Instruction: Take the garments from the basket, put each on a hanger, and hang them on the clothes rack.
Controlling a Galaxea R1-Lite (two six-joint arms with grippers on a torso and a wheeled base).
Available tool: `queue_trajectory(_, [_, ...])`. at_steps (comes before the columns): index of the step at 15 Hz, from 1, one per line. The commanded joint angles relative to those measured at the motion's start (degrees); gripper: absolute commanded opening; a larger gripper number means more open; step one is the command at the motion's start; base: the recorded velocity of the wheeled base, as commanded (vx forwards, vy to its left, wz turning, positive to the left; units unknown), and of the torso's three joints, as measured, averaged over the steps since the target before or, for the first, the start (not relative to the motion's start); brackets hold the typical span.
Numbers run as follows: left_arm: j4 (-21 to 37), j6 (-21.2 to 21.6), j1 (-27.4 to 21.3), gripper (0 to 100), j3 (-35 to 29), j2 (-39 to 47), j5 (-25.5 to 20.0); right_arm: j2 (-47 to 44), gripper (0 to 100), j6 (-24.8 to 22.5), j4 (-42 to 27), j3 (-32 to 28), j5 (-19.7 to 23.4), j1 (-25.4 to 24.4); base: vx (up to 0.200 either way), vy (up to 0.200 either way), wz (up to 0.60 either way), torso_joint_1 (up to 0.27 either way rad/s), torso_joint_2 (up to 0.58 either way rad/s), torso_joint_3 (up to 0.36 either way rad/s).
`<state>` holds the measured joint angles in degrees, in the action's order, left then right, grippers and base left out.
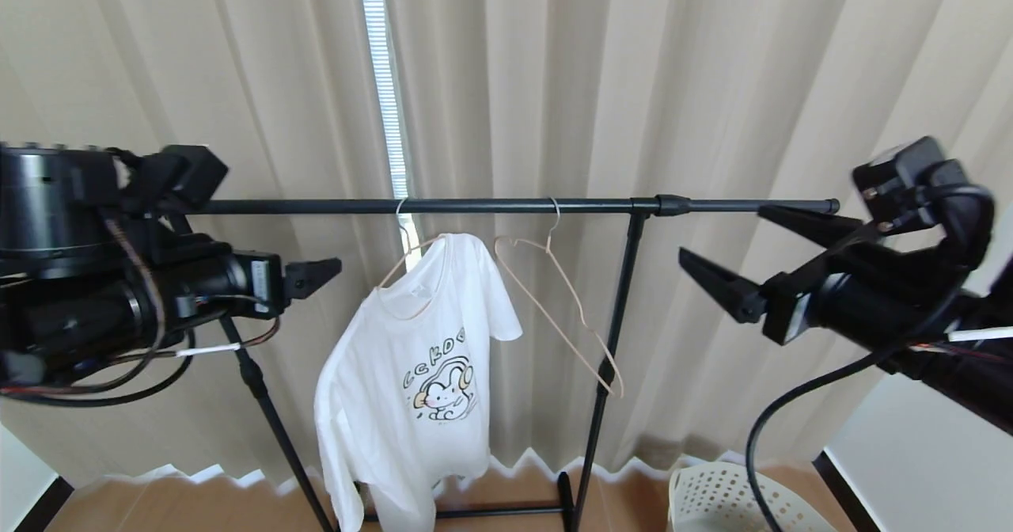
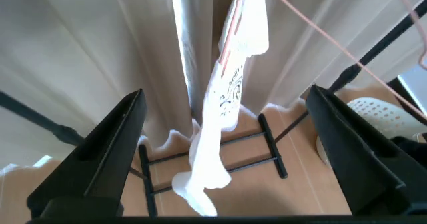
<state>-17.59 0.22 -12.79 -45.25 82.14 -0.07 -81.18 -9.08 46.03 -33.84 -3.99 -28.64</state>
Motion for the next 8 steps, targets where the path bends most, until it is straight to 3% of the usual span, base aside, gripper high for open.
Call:
queue_trajectory(1, [2.39,-0.48,-0.66,100,15.37,-26.24,2.01,13.68,100,1.35,-5.69,5.1,-3.75,0.95,0.0,0.0,0.0,0.0,0.0,0.0])
queue_trajectory(3, [3.44,-0.48,-0.66,100,25.04,-36.7,1.92,24.31,100,1.35,-14.83,12.13,-3.92,0.69,0.0,0.0,0.0,0.0,0.0,0.0])
queue_trajectory(8, [3.97,-0.4,-0.57,100,37.96,-48.21,2.01,46.02,100,1.35,-26.17,28.39,-5.68,0.33,0.0,0.0,0.0,0.0,0.0,0.0])
